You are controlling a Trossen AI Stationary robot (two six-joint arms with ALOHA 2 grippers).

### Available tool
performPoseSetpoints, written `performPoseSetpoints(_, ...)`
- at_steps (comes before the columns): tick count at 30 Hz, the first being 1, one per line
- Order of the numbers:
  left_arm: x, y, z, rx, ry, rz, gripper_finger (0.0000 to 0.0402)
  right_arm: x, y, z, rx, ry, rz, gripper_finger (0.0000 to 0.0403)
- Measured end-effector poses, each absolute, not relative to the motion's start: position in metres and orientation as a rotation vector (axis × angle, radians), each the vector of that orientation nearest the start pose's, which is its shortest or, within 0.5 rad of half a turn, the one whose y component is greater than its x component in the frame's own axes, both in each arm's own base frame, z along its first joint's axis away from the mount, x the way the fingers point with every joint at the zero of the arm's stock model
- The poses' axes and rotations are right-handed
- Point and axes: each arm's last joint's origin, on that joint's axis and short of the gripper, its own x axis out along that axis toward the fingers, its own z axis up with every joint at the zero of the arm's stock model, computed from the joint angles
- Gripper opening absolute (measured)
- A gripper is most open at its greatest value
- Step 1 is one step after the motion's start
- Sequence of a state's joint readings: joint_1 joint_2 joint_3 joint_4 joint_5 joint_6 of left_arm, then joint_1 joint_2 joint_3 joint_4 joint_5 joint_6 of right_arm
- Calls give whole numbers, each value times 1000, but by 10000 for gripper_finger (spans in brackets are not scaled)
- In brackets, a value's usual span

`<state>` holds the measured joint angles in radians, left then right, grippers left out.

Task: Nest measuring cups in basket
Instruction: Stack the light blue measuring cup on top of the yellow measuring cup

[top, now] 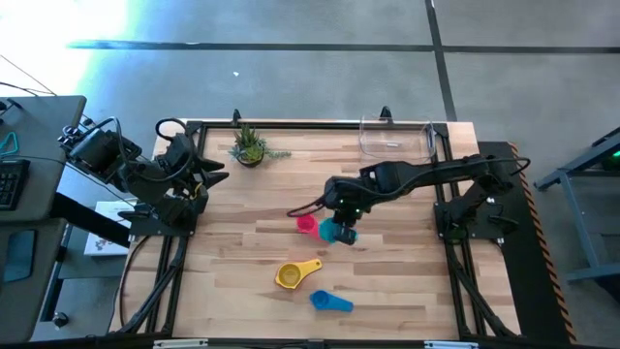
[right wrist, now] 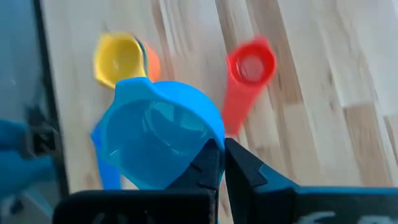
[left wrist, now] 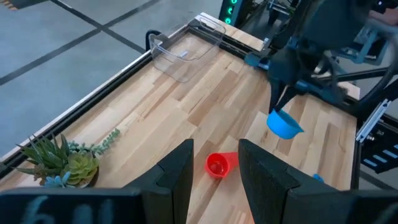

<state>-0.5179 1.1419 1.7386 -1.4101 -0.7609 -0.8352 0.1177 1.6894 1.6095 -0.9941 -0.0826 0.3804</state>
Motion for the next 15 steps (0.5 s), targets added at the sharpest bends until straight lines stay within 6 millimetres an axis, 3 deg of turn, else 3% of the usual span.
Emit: performPoseSetpoints(15,132,-53,466,-298,525,444,115,370,46,358,558,714,-14,0)
